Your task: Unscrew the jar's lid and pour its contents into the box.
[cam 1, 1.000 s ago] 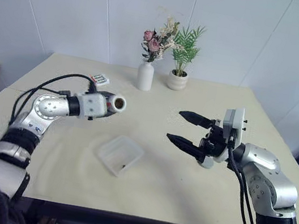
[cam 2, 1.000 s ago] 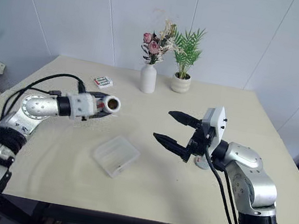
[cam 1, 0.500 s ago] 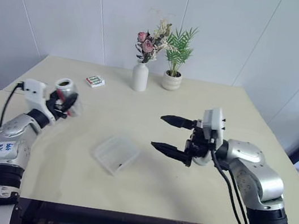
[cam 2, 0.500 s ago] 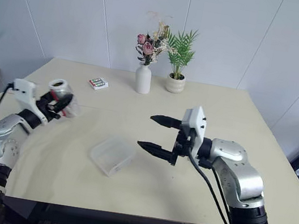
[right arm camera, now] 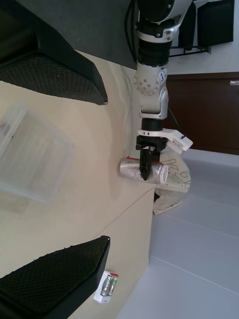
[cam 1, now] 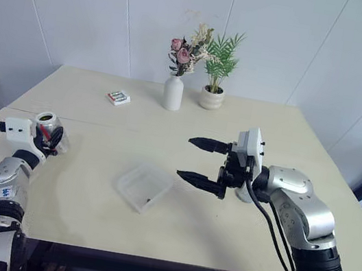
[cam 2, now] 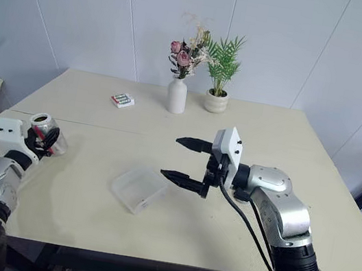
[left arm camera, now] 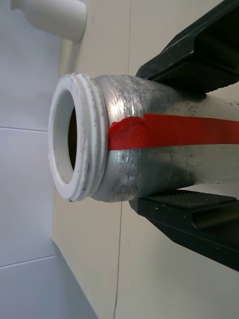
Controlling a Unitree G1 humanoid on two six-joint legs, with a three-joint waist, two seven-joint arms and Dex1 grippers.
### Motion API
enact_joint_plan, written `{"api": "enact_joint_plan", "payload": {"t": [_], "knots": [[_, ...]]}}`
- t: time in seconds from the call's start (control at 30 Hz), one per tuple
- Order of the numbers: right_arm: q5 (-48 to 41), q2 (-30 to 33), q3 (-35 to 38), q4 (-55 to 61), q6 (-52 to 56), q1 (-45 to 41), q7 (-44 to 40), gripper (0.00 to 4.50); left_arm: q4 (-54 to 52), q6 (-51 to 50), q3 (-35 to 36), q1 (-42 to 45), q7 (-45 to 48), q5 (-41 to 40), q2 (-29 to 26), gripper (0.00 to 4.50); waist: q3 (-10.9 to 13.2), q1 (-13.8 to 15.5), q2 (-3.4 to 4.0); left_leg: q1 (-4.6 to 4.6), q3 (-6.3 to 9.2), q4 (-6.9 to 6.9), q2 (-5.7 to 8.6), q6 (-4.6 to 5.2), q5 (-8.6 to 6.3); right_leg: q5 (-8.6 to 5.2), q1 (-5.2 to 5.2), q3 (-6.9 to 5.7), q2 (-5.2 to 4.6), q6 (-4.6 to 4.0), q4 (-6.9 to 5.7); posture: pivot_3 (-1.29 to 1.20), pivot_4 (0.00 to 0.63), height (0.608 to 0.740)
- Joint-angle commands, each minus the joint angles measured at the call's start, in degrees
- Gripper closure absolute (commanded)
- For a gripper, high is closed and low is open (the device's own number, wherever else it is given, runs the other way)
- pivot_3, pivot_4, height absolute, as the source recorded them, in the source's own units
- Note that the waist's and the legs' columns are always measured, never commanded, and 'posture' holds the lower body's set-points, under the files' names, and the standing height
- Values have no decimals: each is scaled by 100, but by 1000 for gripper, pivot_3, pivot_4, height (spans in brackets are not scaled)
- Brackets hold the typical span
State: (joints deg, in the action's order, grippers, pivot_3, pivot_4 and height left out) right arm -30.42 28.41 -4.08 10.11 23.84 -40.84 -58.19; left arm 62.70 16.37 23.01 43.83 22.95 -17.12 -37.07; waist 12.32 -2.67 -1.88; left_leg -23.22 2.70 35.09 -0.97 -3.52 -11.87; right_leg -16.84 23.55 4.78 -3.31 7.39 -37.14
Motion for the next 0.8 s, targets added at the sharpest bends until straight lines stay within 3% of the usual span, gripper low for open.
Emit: {"api": "enact_joint_plan", "payload": {"t": [0.03,0.3,0.57,0.8], "knots": [[-117,48,208,320,40,31,127,54,62,184,-12,126,130,72,-34,2304,0,-14,0,0,-1,-2,0,-1,0,0,0,0,0,0,2,0,150,740],[-144,61,258,412,75,121,236,54,151,137,34,43,126,112,-50,2304,0,-30,0,0,-1,-4,-2,-1,-1,1,0,-1,0,0,4,0,150,740],[-149,19,249,347,32,117,229,0,-25,97,15,-13,278,130,-101,21,0,-32,0,0,-1,-6,-2,-1,-1,1,0,-1,0,0,8,0,150,740],[-144,-57,220,304,-15,118,232,0,-487,81,-25,-192,410,172,-233,21,0,-45,0,-1,-1,-9,-2,-1,-2,1,0,-1,0,0,12,0,150,740]]}}
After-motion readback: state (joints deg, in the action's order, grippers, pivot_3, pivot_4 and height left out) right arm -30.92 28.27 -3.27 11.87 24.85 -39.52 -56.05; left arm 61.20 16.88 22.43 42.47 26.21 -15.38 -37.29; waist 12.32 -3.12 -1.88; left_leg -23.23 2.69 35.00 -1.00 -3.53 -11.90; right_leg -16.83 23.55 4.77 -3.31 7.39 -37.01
